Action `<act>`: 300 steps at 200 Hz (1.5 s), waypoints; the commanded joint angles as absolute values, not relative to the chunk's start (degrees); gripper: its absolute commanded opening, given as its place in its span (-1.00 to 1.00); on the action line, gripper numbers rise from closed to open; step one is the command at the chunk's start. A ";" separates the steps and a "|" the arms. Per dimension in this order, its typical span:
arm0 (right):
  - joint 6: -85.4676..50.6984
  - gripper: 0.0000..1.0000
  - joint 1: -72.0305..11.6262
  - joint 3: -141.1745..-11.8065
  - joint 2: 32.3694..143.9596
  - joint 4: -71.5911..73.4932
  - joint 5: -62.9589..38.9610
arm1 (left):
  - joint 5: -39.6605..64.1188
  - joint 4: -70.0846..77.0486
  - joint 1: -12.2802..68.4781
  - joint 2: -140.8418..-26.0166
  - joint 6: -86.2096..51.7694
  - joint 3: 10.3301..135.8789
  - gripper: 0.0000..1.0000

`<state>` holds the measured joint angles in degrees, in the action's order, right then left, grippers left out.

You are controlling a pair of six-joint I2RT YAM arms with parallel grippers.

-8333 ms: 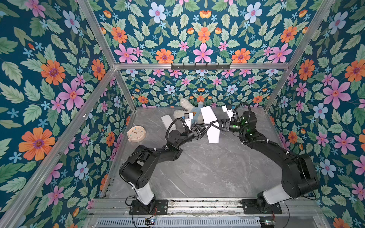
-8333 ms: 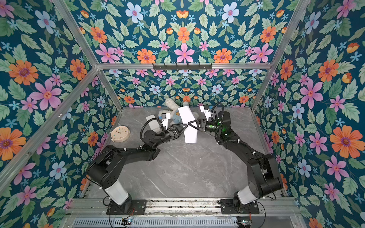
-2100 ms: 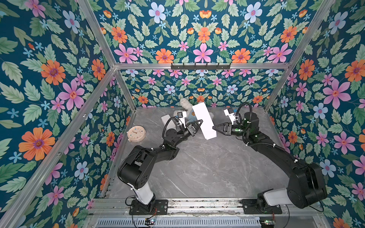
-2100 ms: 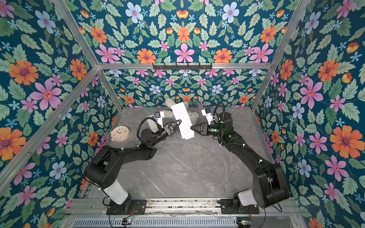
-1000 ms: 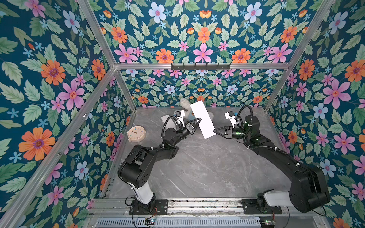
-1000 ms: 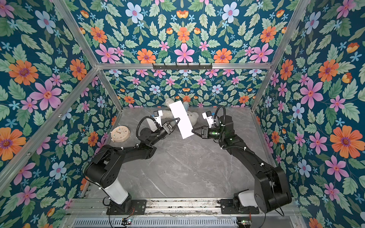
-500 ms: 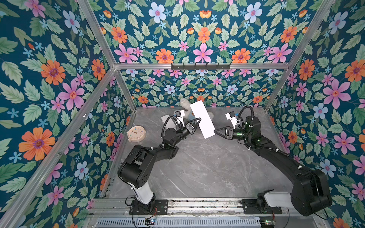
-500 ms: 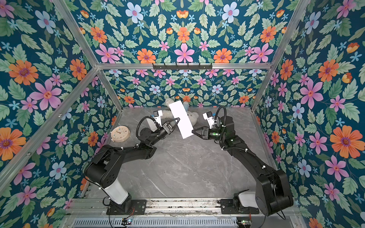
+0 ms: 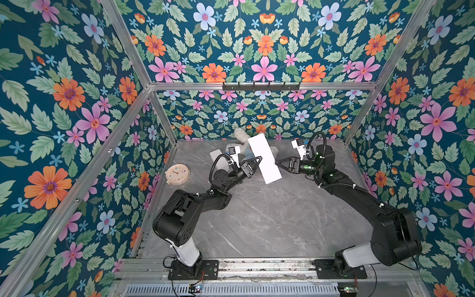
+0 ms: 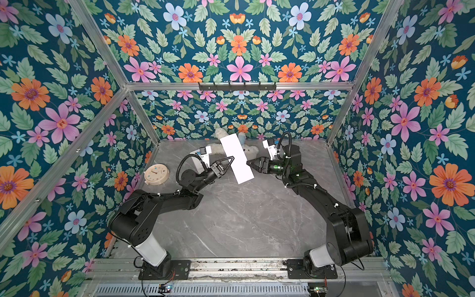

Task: Fold the rectangular paper in half along the long edge
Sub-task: Fold the paper, then place the paper at the center of the board.

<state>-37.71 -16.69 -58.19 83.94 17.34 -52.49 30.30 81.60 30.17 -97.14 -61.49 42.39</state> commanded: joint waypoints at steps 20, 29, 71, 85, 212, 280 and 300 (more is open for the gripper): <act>-40.54 -0.34 -17.09 -57.14 83.60 22.73 -57.31 | 30.59 85.41 30.23 -97.27 -61.68 42.35 -1.00; -40.27 -0.54 -17.28 -57.05 83.41 22.32 -58.03 | 30.67 85.76 30.25 -97.59 -61.95 42.52 -1.00; -39.77 -0.91 -17.58 -56.43 83.23 21.89 -58.90 | 30.58 86.10 30.23 -97.67 -62.32 42.68 -1.00; -39.73 -1.00 -17.58 -56.52 83.41 21.75 -58.43 | 30.24 85.87 30.23 -97.61 -62.10 42.46 -1.00; -33.77 -1.00 -17.55 -49.34 84.35 8.47 -47.82 | 15.41 53.83 28.97 -78.18 -39.14 31.47 0.70; -32.19 -1.00 -21.26 -45.35 92.28 10.52 -42.73 | 6.83 37.26 35.43 -83.67 -29.52 39.91 0.76; -32.28 -1.00 -21.40 -44.65 94.38 11.25 -42.53 | 6.80 37.59 36.56 -86.28 -30.52 40.79 0.64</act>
<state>-33.30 -21.17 -45.23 92.71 9.76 -44.25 9.26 40.07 35.73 -84.29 -32.49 39.68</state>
